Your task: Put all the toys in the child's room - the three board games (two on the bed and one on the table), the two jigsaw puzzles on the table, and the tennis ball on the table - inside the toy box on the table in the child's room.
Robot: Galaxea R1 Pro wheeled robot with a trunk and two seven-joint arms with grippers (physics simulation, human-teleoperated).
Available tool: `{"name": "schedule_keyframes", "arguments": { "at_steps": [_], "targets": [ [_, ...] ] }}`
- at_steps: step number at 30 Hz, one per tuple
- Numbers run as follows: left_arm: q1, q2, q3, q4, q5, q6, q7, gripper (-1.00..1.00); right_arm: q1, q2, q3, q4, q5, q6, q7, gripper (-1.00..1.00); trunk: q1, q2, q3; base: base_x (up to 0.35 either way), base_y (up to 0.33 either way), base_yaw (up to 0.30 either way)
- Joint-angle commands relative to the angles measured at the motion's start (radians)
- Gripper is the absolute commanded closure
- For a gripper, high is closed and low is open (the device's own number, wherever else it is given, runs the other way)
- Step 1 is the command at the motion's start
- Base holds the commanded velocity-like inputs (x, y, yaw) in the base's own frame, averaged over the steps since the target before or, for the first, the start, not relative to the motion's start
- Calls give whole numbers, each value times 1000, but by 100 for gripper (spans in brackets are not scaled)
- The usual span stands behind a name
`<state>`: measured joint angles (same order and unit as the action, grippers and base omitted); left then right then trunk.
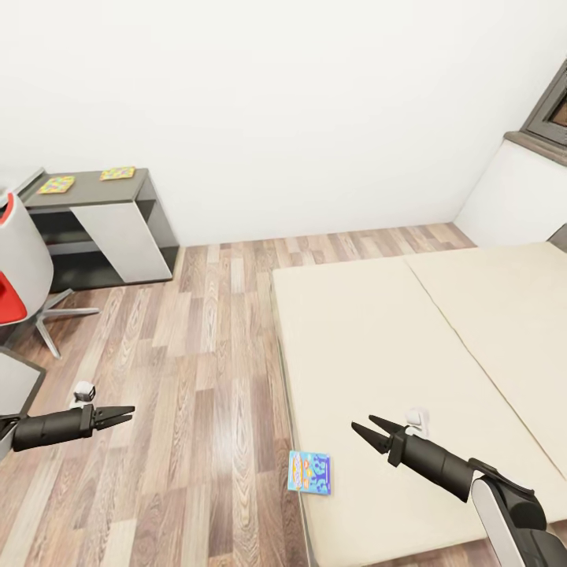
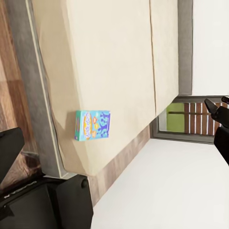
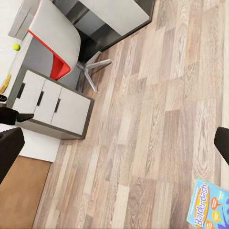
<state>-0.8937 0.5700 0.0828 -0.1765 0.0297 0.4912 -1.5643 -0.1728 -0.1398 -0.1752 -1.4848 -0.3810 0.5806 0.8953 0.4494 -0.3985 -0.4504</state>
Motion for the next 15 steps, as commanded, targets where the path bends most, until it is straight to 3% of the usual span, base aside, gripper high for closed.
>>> {"name": "schedule_keyframes", "arguments": {
  "at_steps": [1,15],
  "targets": [
    [-1,0,4,0,-5,11,-4,-100,-1,0,-1,0,-6,7,1,-100,1,-2,0,0,0,0],
    [-1,1,5,0,-5,10,-5,-100,-1,-1,-1,-1,-6,7,2,-100,1,-2,23,0,0,0]
  ]
}}
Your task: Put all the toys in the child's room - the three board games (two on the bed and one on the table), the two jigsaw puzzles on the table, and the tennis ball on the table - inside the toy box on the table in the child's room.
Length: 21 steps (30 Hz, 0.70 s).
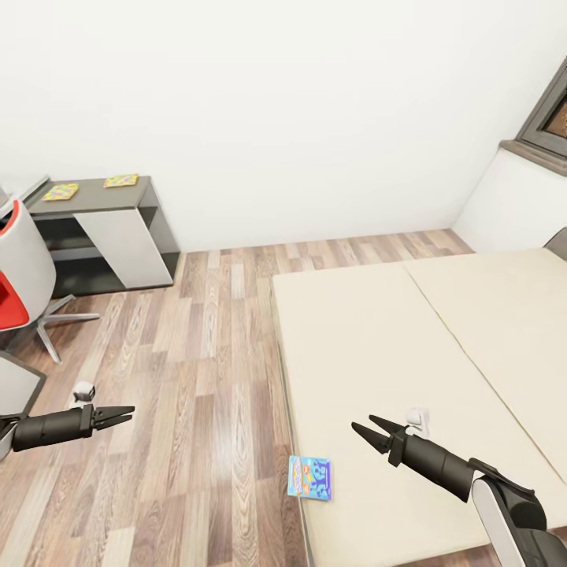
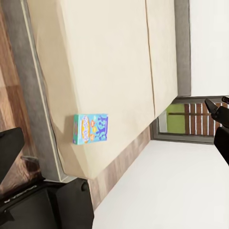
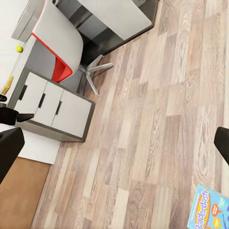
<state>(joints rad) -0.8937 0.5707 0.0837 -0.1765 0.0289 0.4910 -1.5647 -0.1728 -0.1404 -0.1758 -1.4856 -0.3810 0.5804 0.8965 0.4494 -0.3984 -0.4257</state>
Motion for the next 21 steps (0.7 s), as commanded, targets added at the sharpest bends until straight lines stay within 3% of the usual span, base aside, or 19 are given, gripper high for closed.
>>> {"name": "schedule_keyframes", "arguments": {
  "at_steps": [1,21],
  "targets": [
    [-1,0,4,0,-4,11,-4,-100,-1,0,-1,0,-6,7,1,-100,1,-2,0,0,0,0],
    [-1,0,4,0,-4,11,-3,-100,-1,0,-1,2,-6,8,0,-100,1,-2,33,0,0,0]
  ]
}}
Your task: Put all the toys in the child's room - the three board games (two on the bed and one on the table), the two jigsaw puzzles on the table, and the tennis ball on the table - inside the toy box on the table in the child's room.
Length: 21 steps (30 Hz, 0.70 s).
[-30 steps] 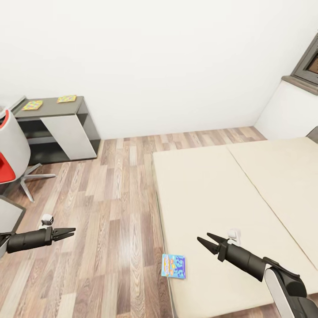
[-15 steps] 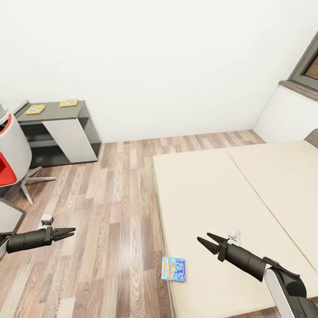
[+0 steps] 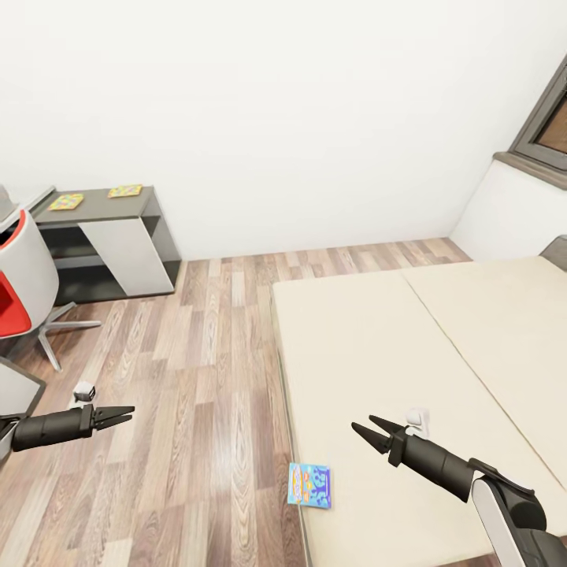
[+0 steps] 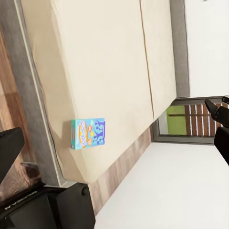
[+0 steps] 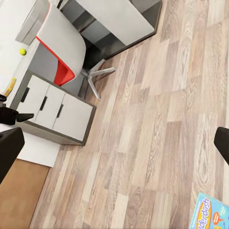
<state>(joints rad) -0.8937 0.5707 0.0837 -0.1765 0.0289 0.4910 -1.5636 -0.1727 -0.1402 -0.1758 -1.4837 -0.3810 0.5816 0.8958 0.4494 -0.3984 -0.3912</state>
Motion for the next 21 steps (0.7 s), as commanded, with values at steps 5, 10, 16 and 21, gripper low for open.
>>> {"name": "schedule_keyframes", "arguments": {
  "at_steps": [5,10,16,21],
  "targets": [
    [-1,0,4,0,-4,11,-4,-100,-1,0,-1,1,-6,7,0,-100,1,-2,7,0,0,0],
    [-1,0,4,0,-4,11,-4,-100,-1,0,-1,1,-6,7,0,-100,1,-2,15,0,0,0],
    [-1,0,4,0,-4,11,-5,-100,-1,-1,-1,2,-6,7,0,-100,1,-2,25,0,0,0],
    [-1,0,4,0,-4,11,-5,-100,-1,-1,-2,2,-6,7,1,-100,1,-2,33,0,0,0]
  ]
}}
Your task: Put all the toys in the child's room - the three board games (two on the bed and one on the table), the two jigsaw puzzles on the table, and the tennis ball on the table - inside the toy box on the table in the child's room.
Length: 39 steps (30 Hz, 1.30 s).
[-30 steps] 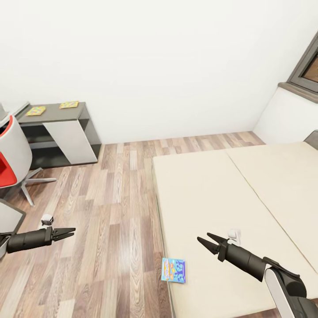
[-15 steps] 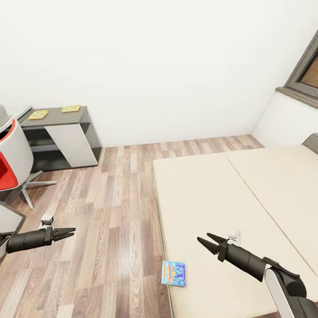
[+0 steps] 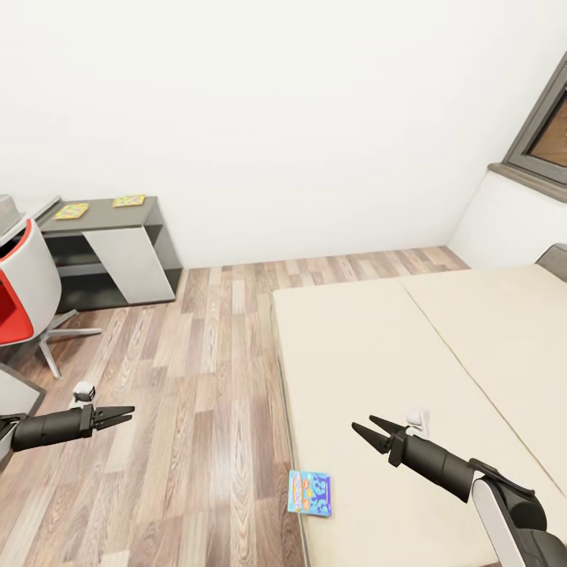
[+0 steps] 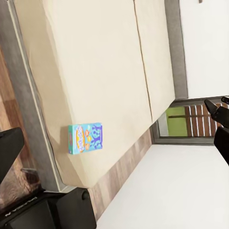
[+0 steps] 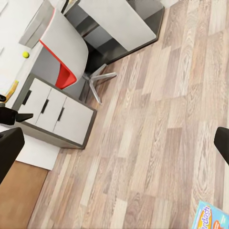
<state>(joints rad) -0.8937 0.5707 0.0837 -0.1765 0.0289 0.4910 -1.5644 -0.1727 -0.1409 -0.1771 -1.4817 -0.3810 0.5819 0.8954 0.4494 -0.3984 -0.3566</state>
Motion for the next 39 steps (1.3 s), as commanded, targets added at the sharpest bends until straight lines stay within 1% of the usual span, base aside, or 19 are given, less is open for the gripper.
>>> {"name": "schedule_keyframes", "arguments": {
  "at_steps": [1,39],
  "targets": [
    [-1,0,4,0,-4,11,-4,-100,-1,0,-1,0,-6,7,1,-100,1,-2,0,0,0,0],
    [-1,0,4,0,-4,11,-5,-100,-1,0,-2,1,-6,7,0,-100,1,-2,62,0,0,0]
  ]
}}
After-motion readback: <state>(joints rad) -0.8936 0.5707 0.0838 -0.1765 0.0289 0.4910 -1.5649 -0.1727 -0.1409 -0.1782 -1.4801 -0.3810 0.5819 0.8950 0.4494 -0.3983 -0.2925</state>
